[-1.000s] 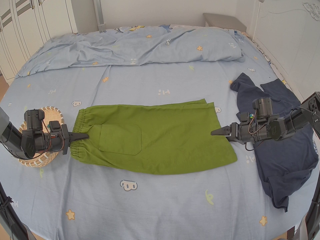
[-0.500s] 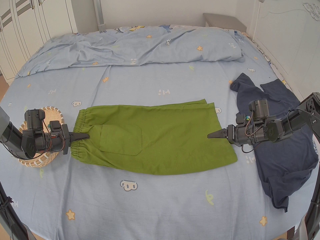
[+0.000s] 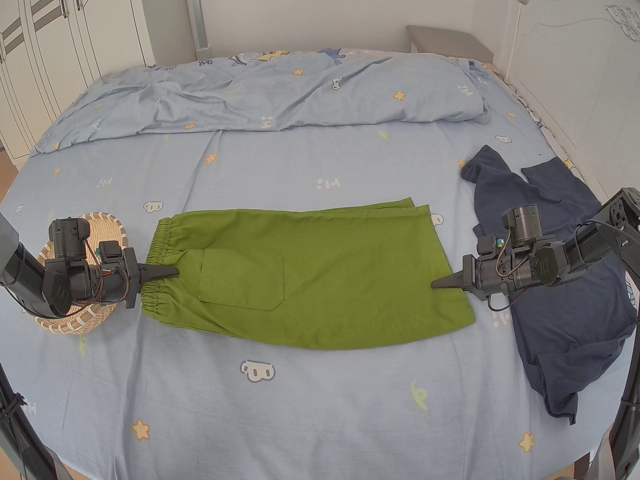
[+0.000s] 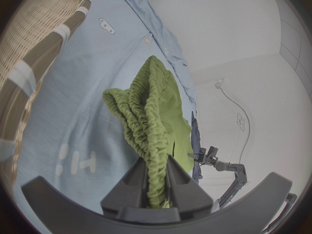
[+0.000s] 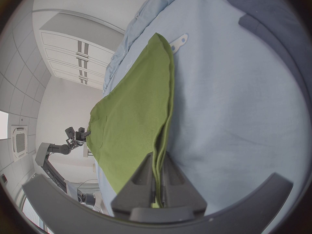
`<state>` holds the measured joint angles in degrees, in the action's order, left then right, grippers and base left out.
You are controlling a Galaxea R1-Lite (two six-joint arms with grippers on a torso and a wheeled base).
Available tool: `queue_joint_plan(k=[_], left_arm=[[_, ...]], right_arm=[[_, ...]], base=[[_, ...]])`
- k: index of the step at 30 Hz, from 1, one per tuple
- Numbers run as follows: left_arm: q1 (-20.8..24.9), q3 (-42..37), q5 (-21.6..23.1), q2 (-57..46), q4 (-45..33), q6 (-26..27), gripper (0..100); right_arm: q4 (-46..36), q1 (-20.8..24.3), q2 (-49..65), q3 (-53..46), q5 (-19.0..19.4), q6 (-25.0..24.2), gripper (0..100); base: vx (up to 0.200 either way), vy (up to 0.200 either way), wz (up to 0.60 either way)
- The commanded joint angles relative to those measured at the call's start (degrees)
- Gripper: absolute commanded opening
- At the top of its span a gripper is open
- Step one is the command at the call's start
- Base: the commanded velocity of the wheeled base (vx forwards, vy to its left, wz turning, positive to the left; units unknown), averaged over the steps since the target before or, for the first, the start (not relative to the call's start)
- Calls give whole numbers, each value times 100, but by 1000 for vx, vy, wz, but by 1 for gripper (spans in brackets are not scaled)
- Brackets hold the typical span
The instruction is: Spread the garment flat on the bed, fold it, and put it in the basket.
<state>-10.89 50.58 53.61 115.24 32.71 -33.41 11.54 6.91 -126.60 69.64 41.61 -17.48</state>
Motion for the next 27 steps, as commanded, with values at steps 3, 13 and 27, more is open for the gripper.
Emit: queue_joint_plan(k=[3,13,27], left_arm=[[-19,49,0,7,-36,-16,0],[-98,136,-35,-327,-1328,327,0],[-124,-1560,-281,-1425,-2365,1988,0]], right_arm=[[58,-67,109,-4,-12,-1,0],[-601,-50,1542,-452,-56,-10,0],[-425,29,2711,-3317,-65,359,0]], base=[[0,0,0],[0,0,0],[0,0,0]])
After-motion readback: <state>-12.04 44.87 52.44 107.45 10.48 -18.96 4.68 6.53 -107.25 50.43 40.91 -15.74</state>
